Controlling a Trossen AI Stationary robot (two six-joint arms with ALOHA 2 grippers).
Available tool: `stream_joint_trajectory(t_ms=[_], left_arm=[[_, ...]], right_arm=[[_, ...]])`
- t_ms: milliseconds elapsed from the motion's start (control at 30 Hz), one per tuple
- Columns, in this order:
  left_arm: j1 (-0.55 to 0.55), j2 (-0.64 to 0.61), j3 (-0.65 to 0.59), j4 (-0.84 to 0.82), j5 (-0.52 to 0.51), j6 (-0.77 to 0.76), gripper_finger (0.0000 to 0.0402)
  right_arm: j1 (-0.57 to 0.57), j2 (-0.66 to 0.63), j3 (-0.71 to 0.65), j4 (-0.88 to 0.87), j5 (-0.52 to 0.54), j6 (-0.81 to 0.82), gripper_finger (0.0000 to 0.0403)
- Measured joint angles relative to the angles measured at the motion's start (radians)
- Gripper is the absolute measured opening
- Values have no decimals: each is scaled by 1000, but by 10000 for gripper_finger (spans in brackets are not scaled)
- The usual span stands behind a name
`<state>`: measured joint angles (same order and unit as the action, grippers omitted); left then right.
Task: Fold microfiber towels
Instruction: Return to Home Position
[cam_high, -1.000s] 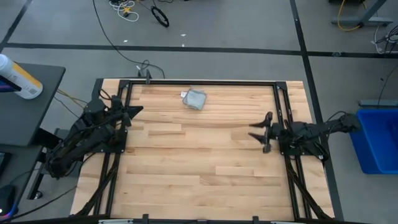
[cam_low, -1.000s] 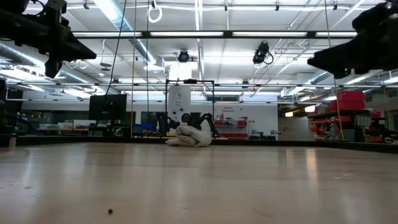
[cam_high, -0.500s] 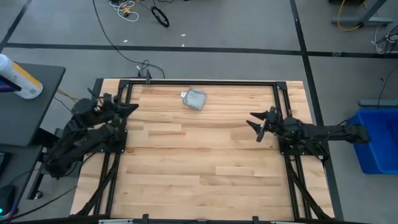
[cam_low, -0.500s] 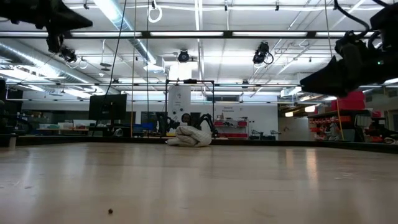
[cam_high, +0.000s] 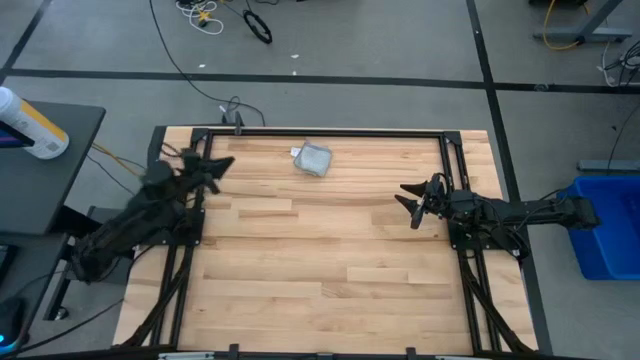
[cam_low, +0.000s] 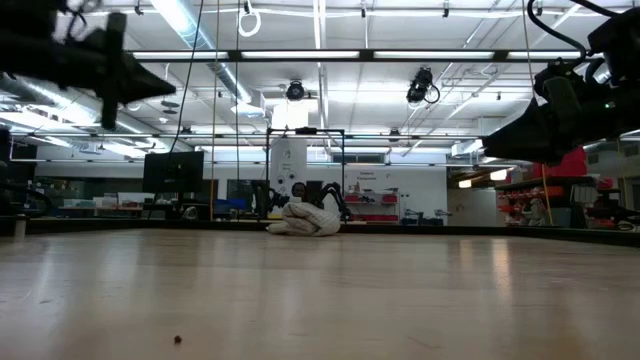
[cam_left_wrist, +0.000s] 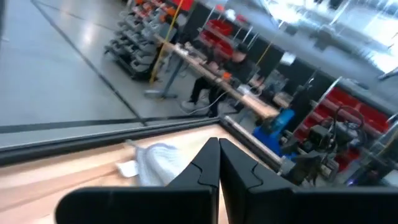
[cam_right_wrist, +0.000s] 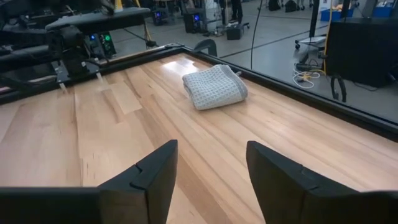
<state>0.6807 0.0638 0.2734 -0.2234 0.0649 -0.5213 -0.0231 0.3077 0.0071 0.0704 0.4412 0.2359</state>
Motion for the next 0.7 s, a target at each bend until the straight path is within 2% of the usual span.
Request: stream_joint_trajectory(t_ms=[133,367,500,600,700], left_arm=[[-114,91,-169,293,-104,-66,5],[-470,279,-198,355,-363,-41,5],[-662,338,-197,400,-466,-34,5],[-752,341,-197,416,-454,-2,5],[-791,316,-197,416,-359,17,5]], right_arm=[[0,0,0,0,7,0,187],[0,0,0,1,8,11,153],[0,0,0,1,7,12,131],[0,0,0,1,7,14,114],[0,0,0,1,-3,13,95]])
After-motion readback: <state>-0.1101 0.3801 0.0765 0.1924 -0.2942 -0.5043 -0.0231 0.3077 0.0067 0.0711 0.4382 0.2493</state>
